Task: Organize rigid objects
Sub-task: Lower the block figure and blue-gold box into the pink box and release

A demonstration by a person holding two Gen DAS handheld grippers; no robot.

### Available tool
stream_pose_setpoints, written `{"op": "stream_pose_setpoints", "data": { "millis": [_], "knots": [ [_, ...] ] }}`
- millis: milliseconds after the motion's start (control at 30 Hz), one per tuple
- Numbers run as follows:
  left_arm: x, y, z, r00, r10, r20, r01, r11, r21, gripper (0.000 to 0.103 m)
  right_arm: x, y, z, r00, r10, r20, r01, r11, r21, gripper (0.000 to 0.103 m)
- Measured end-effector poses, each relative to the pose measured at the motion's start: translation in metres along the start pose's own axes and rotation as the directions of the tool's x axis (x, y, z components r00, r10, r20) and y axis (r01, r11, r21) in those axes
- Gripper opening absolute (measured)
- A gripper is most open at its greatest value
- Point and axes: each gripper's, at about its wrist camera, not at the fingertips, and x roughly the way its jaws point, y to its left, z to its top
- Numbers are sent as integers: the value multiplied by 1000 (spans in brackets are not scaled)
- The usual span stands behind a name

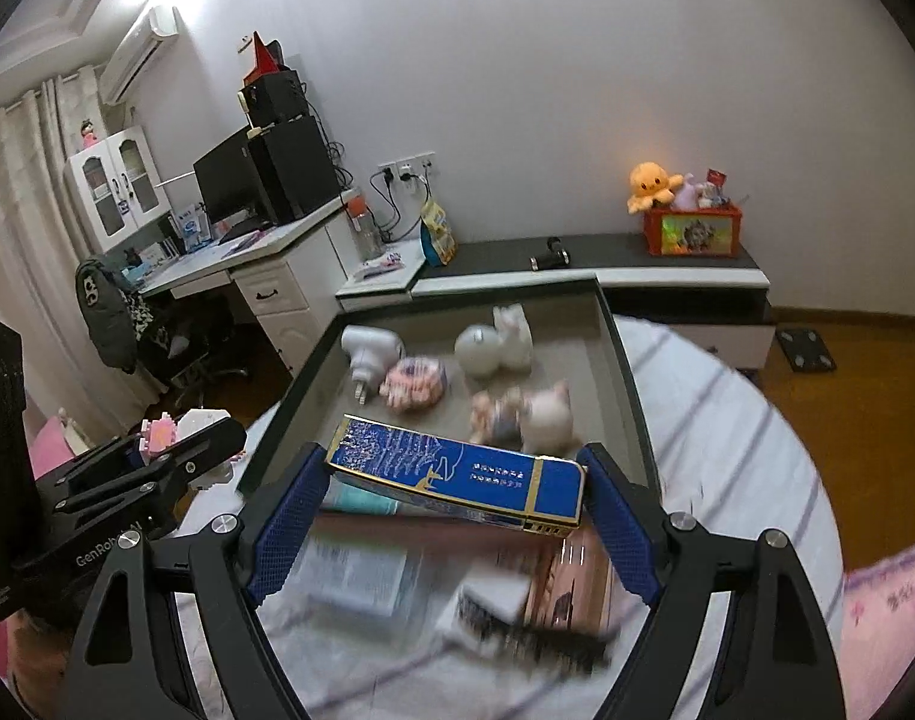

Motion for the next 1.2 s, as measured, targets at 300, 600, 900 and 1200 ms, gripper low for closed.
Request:
{"op": "stream_pose_setpoints", "data": {
  "millis": [300, 600, 900, 1200],
  "knots": [
    [60, 3, 33, 999, 24, -33, -24, 1000, 5, 45, 65, -23, 35, 997, -20, -74, 21, 1000, 8, 85],
    [97, 6, 31, 995, 33, -95, -34, 999, -6, 46, 113, -31, 31, 985, 2, -173, 3, 1000, 28, 87],
    [77, 9, 26, 994, 96, -48, -97, 995, -23, 100, 95, -39, 19, 987, -7, -162, 21, 996, 87, 103],
    [30, -1, 17, 996, 94, -7, -94, 996, -12, 103, 40, -40, 0, 994, -6, -105, 21, 990, 137, 103]
  ]
}}
